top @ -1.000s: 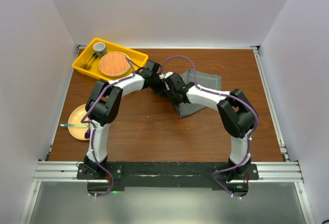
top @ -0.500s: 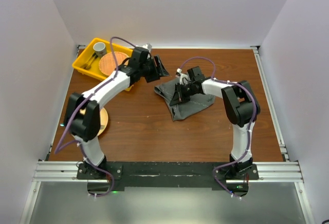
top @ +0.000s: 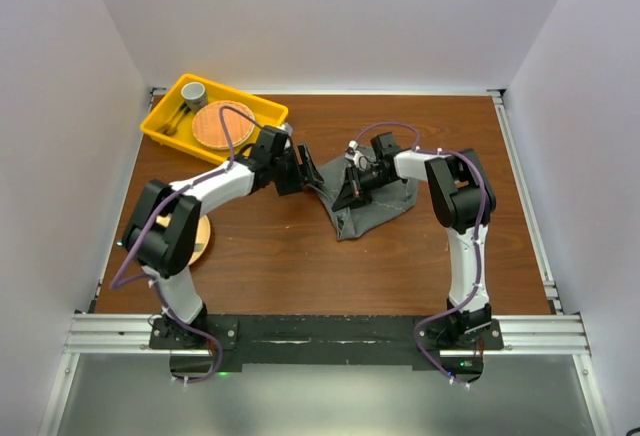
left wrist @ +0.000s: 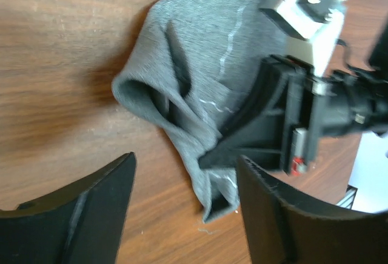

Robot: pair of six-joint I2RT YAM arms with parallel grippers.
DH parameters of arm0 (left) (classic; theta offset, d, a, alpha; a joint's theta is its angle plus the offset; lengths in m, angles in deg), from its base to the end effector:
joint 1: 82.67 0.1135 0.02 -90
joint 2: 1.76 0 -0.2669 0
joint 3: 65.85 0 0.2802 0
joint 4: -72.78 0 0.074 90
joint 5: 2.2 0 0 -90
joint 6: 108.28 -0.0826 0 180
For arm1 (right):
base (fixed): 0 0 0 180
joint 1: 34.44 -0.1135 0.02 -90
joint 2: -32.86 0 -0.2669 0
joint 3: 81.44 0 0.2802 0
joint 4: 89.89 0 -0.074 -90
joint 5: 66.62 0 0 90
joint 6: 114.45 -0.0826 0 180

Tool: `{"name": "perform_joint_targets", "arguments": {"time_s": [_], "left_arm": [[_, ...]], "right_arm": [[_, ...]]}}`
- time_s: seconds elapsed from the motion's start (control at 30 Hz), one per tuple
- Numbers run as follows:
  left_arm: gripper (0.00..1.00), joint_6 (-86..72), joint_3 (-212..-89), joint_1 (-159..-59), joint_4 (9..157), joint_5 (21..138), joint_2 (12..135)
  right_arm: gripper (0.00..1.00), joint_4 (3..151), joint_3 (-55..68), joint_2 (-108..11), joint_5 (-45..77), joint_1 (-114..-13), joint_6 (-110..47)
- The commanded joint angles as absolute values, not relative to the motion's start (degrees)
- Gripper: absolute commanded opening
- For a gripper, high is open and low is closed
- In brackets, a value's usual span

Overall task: Fold the napkin, place the utensils inside, and roll it up
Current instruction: Roll the napkin with the utensil

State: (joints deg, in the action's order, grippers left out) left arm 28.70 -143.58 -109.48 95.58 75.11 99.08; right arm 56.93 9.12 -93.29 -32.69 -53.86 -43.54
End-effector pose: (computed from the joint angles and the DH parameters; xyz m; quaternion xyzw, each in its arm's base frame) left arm 0.3805 -0.2126 0.1546 -0.1205 0.9142 -0.3059 0.2368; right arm 0.4005 0.2139 0.0540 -0.0891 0.8673 0.4897 0.0012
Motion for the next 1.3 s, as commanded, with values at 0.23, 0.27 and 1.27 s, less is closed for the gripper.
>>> {"name": "perform_joint_targets", "arguments": {"time_s": [0.23,0.27,1.27], "left_arm": [[0.72,38.1,-145.6,-113.9,91.2,76.1,102.5],[0.72,39.0,-145.1,-114.0,90.8,75.9,102.4],[0.09,40.9,-149.2,-111.6,76.5,70.2,119.8]], "right_arm": [[0.00,50.7,11.5,-98.5,-18.0,-52.1,-42.4],[0.00,50.2,12.1,-98.4,-15.4,-51.8,-42.2],[0.00,41.3,17.2,-97.4,0.8,-53.7,-35.4]]}}
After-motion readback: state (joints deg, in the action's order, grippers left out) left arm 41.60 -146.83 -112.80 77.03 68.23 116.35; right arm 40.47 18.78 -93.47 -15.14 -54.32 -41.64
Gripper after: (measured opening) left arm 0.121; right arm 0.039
